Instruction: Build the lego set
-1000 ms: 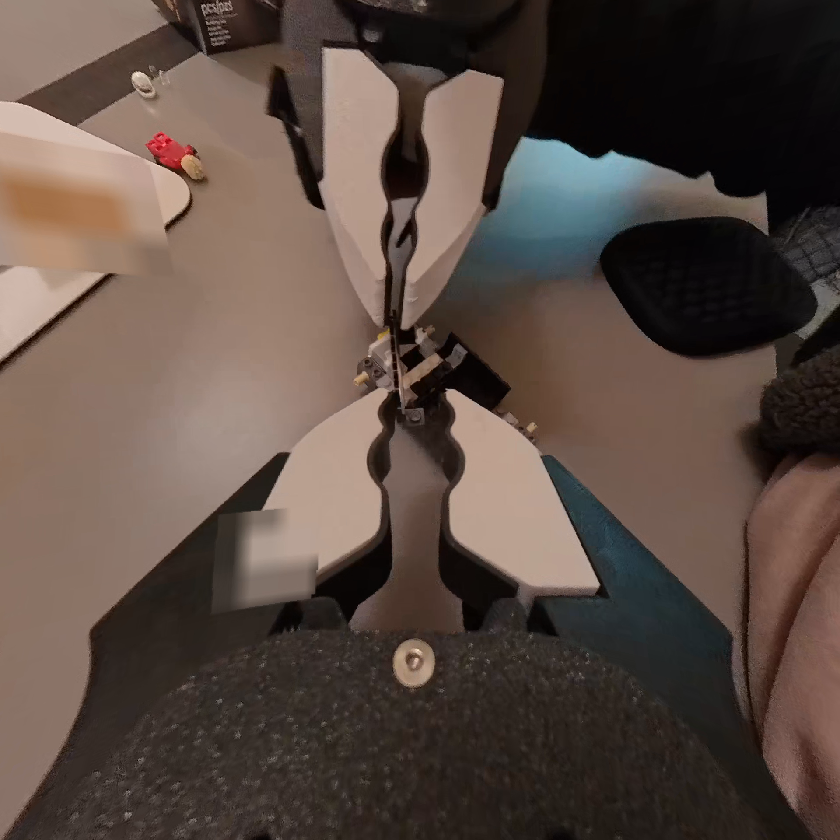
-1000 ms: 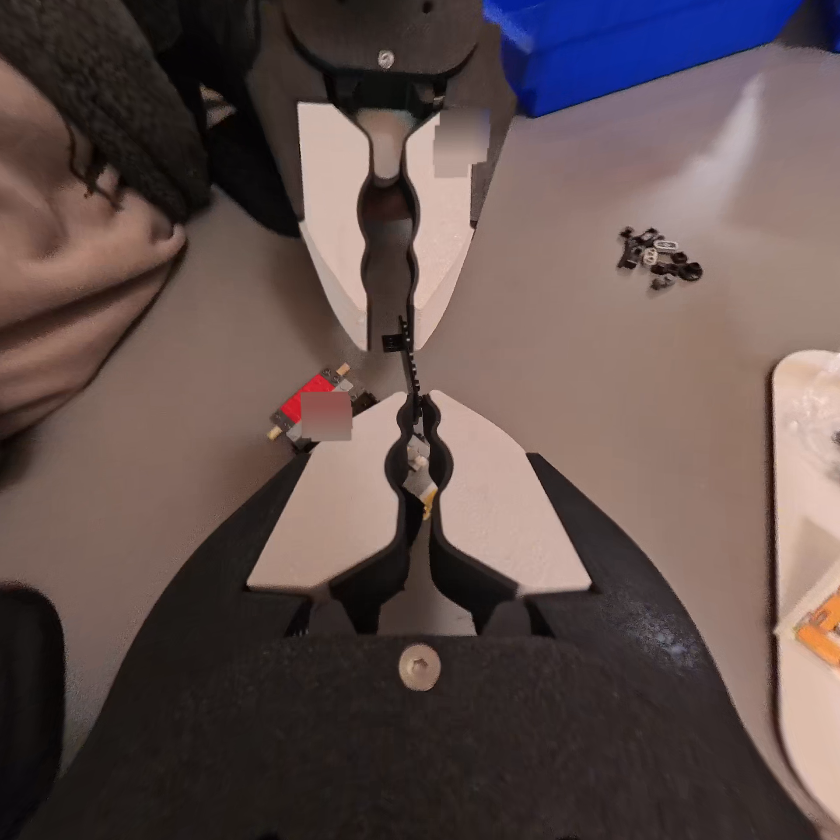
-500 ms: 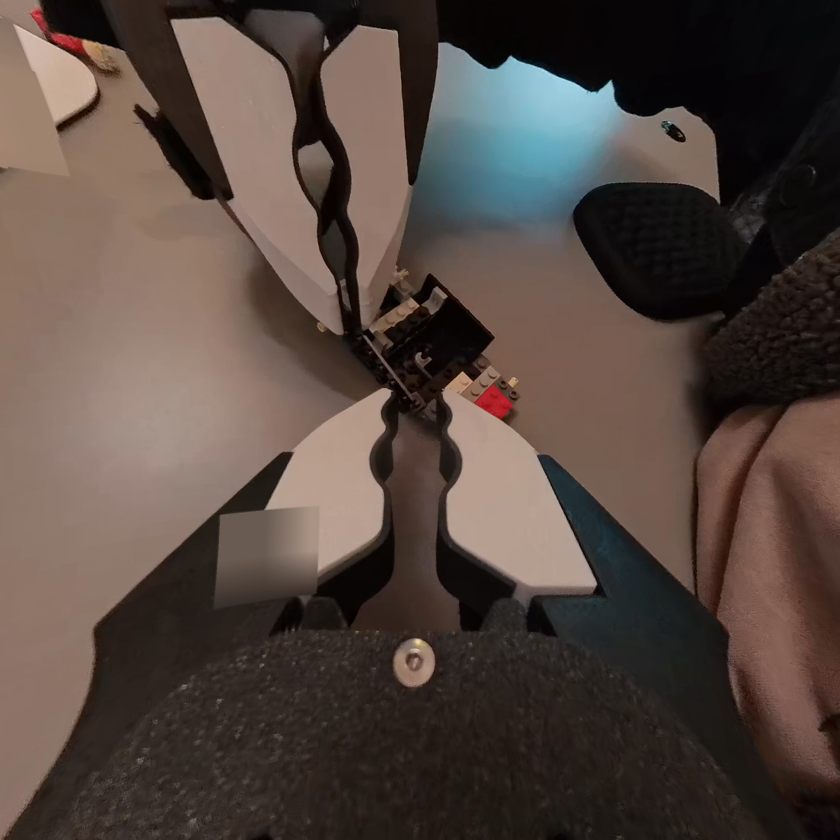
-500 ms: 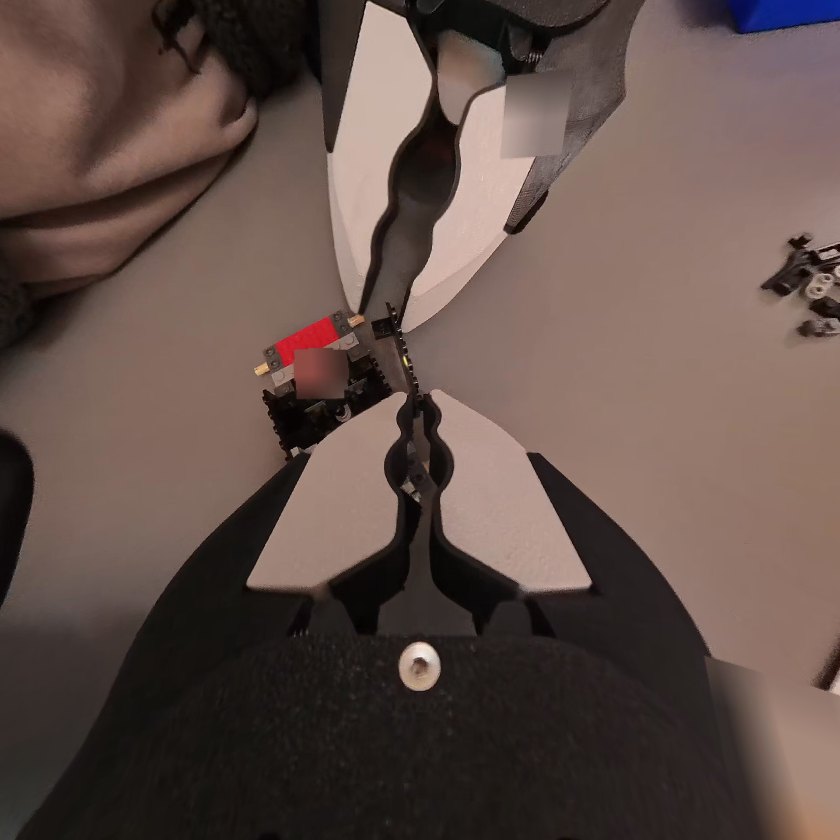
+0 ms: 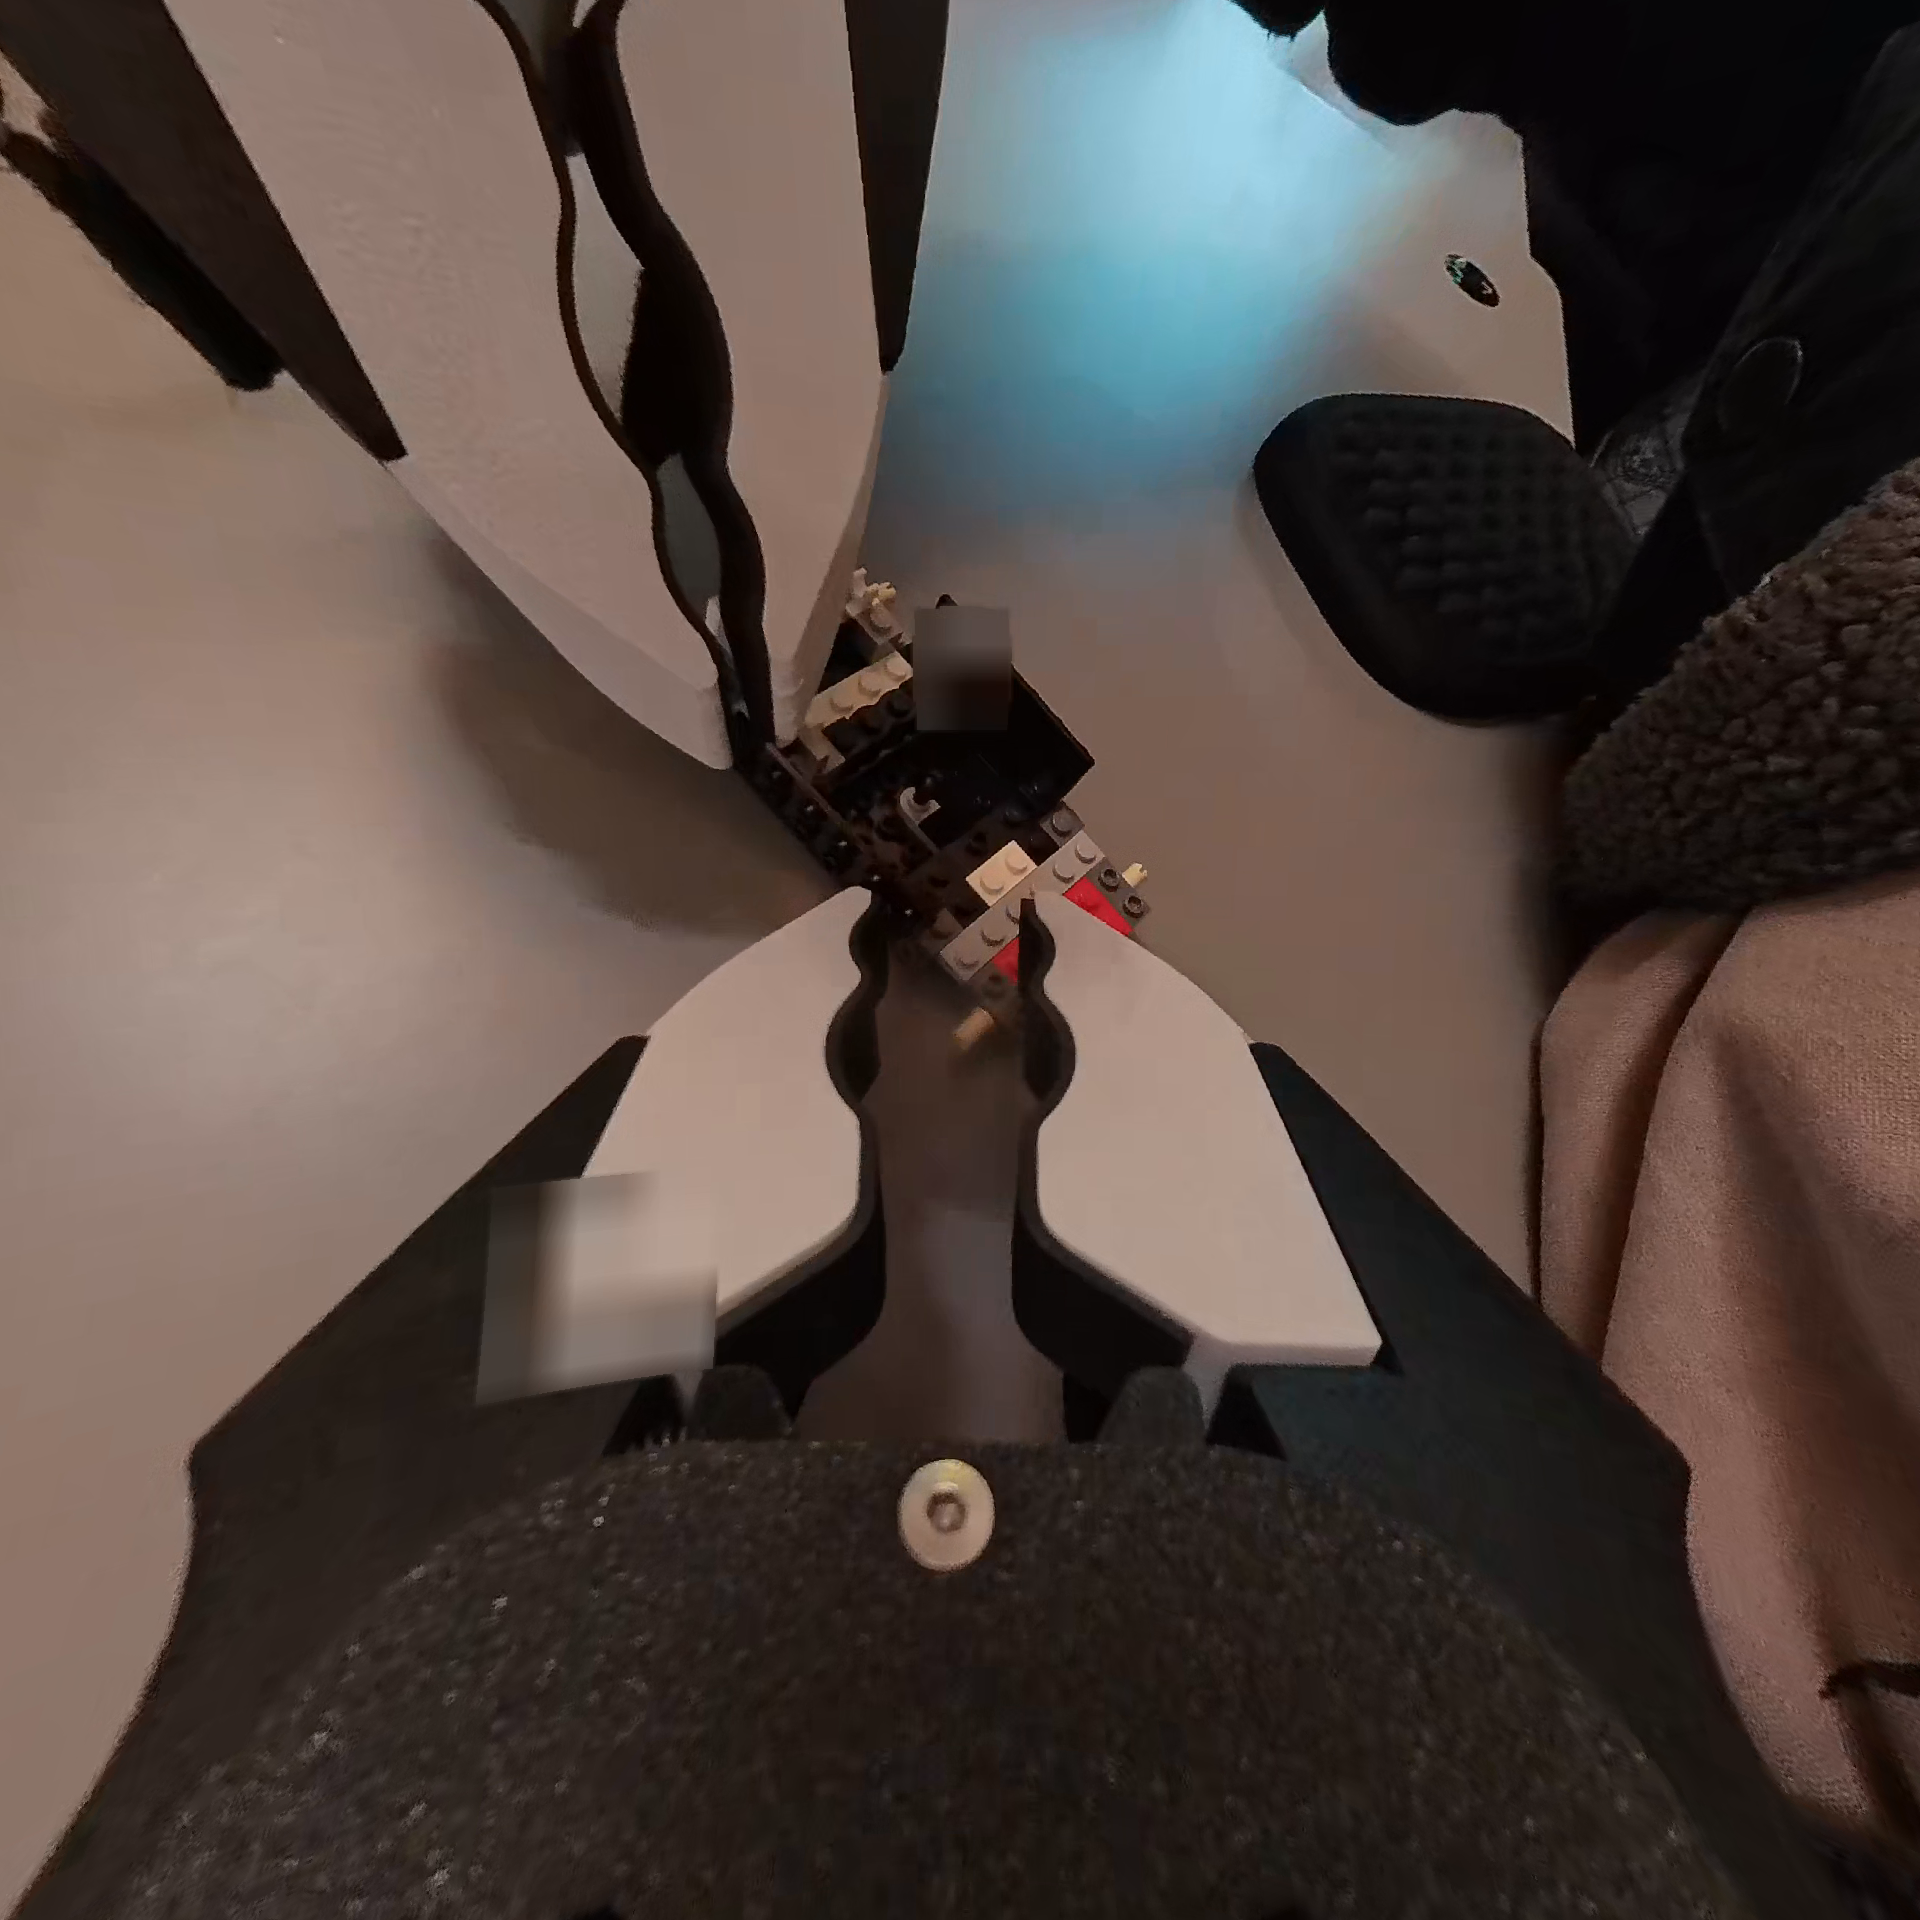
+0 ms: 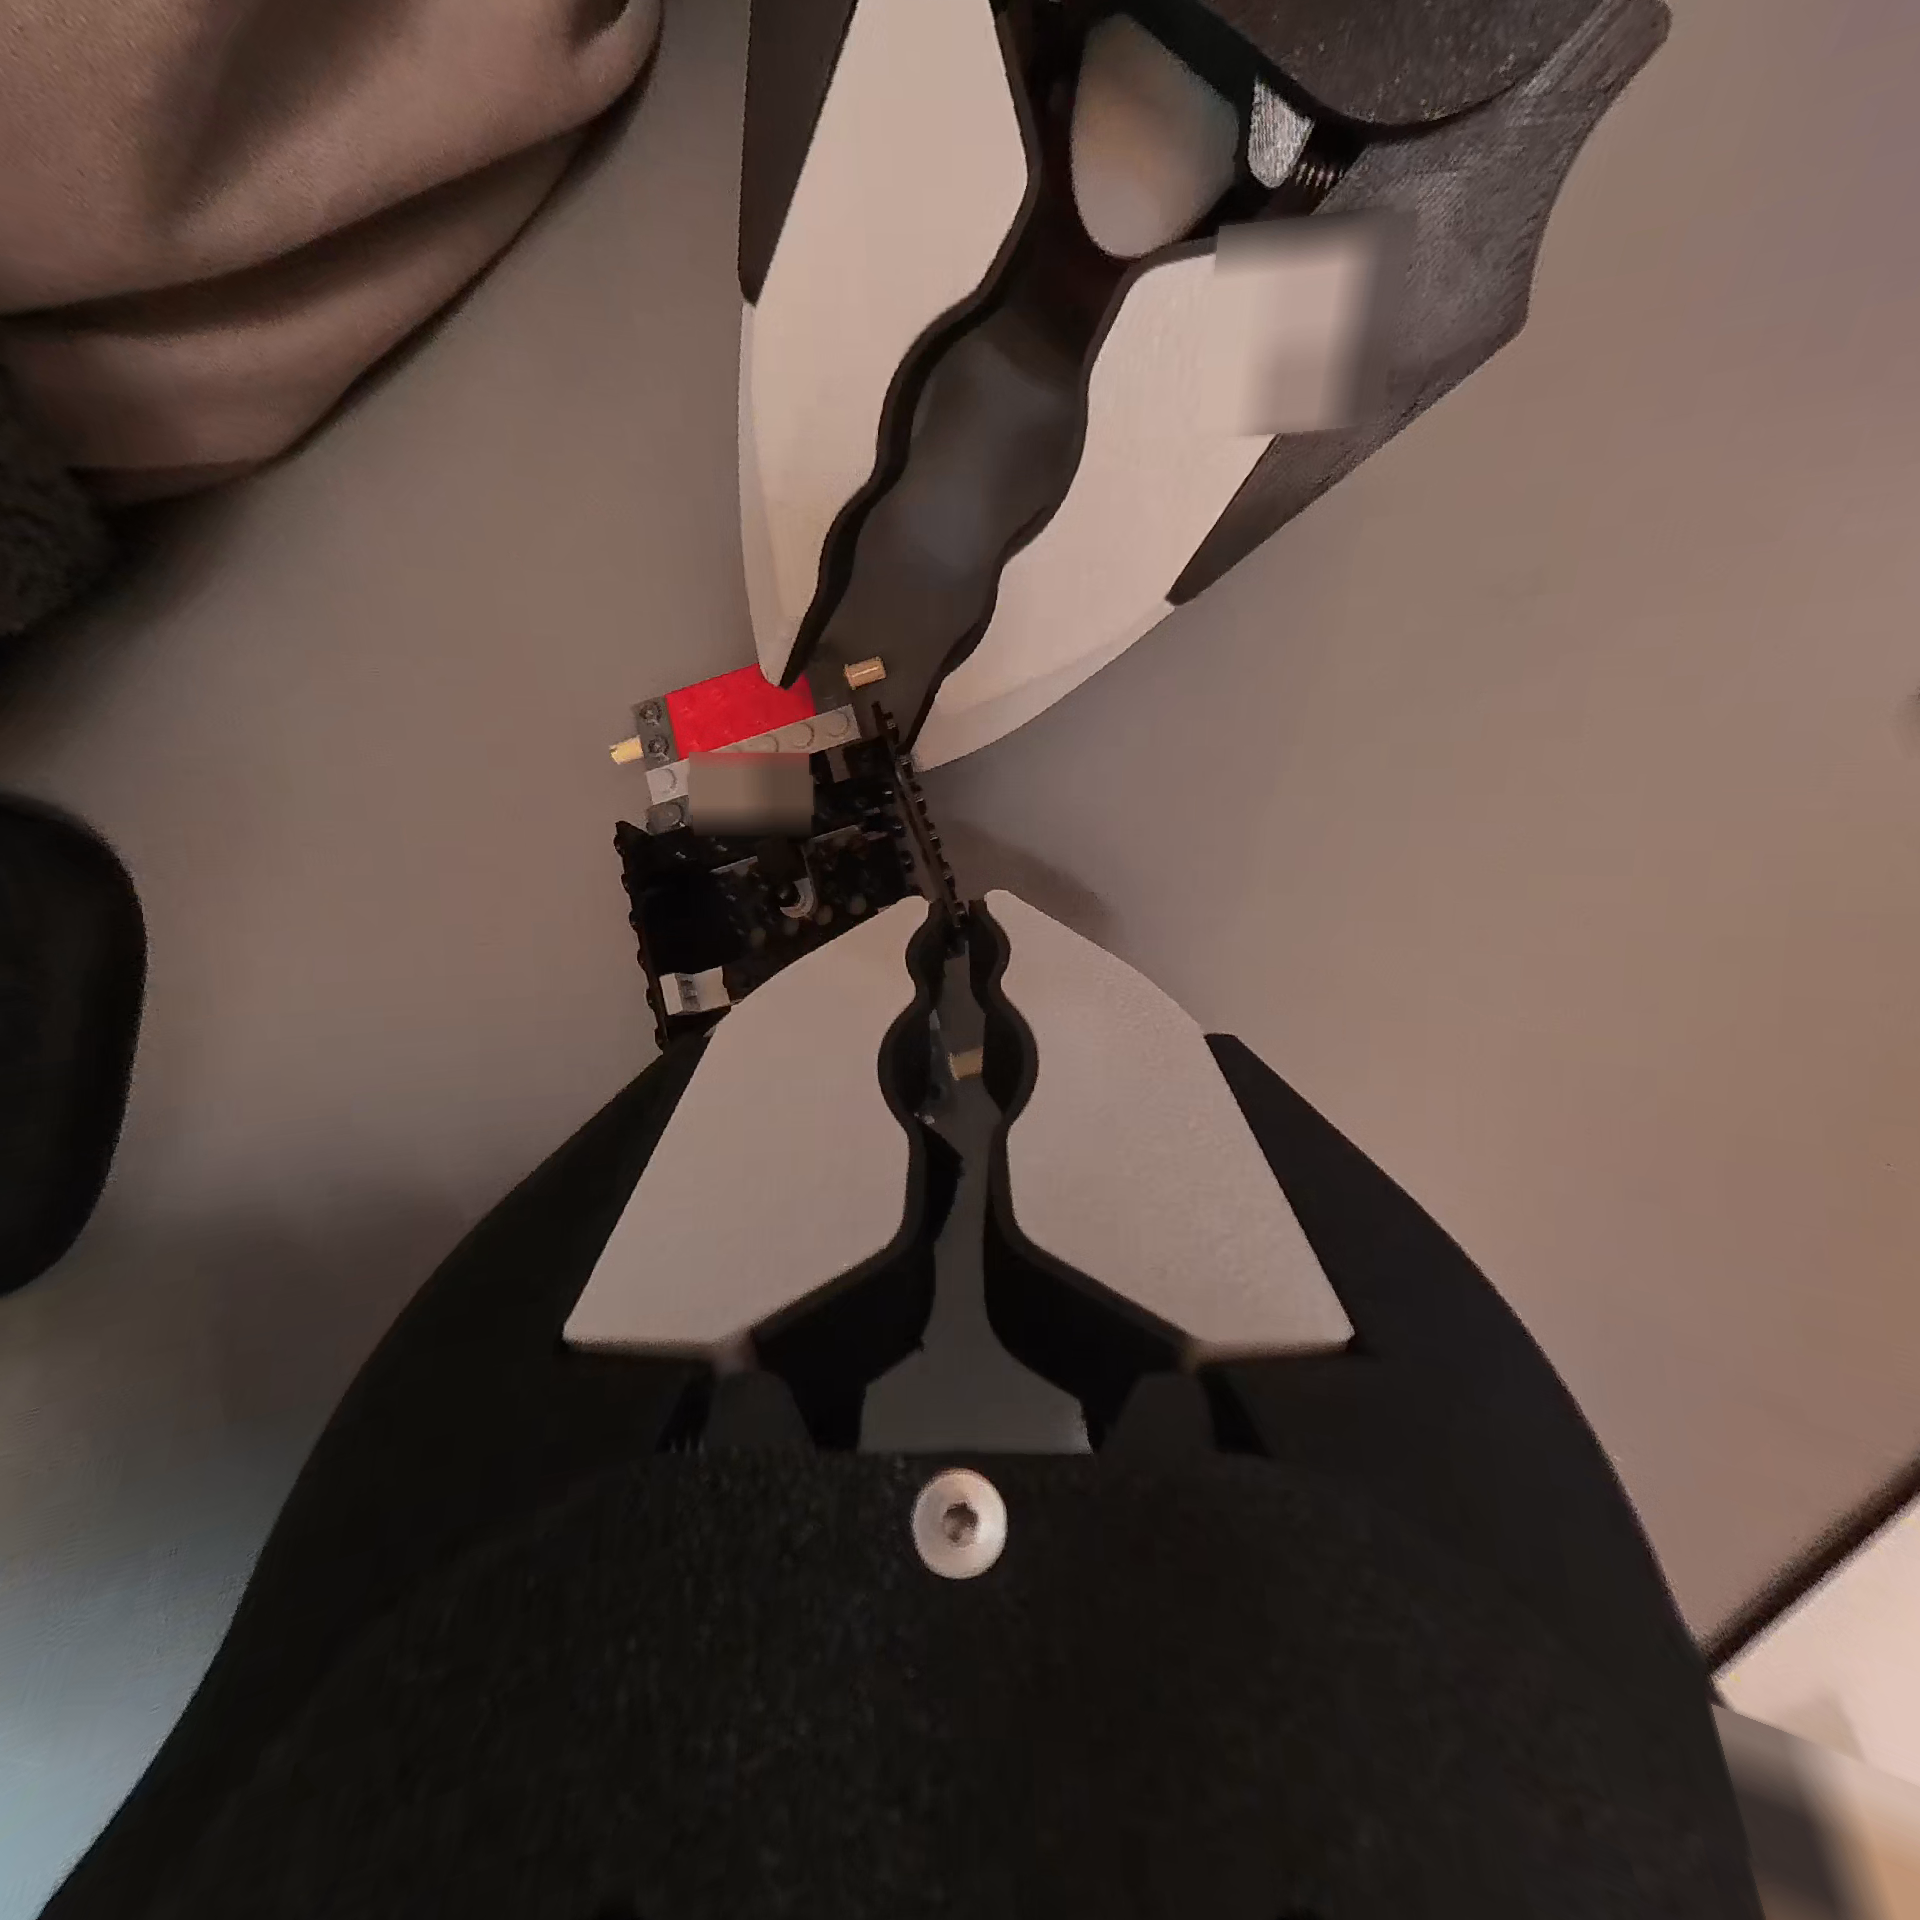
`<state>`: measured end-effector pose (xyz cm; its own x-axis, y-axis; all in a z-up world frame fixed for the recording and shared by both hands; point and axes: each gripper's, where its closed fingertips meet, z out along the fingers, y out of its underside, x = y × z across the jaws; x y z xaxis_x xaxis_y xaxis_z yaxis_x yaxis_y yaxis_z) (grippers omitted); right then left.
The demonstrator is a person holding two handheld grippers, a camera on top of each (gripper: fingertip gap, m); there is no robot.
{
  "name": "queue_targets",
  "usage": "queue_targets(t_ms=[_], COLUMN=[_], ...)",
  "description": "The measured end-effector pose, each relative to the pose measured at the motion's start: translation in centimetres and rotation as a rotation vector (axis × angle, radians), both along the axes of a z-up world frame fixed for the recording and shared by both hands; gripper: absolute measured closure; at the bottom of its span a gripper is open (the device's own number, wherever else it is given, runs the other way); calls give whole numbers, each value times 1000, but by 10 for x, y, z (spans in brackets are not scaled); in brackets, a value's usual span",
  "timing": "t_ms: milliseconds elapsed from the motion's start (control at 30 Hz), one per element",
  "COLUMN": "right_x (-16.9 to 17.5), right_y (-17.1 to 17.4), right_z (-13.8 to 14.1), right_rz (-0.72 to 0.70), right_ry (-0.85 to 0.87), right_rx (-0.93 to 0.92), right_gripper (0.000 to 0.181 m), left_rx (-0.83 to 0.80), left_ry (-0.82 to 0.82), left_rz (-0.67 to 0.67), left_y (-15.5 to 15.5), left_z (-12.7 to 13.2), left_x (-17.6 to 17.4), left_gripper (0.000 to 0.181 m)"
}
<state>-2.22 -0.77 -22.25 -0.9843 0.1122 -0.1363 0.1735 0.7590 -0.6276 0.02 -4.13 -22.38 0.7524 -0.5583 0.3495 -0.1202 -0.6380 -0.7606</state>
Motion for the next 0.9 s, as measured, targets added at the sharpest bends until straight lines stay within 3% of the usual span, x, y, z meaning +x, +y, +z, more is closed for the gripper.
queue_targets(t_ms=[500, 900], right_x=[6, 24], right_y=[6, 12], right_z=[-5, -7], right_rz=[6, -6], right_ry=[-5, -148], right_rx=[60, 78], right_gripper=[177, 177], left_rx=[-9, -18], left_ry=[13, 22], left_rz=[-7, -15], left_y=[5, 9], left_z=[-3, -5], left_x=[7, 14], left_gripper=[155, 160])
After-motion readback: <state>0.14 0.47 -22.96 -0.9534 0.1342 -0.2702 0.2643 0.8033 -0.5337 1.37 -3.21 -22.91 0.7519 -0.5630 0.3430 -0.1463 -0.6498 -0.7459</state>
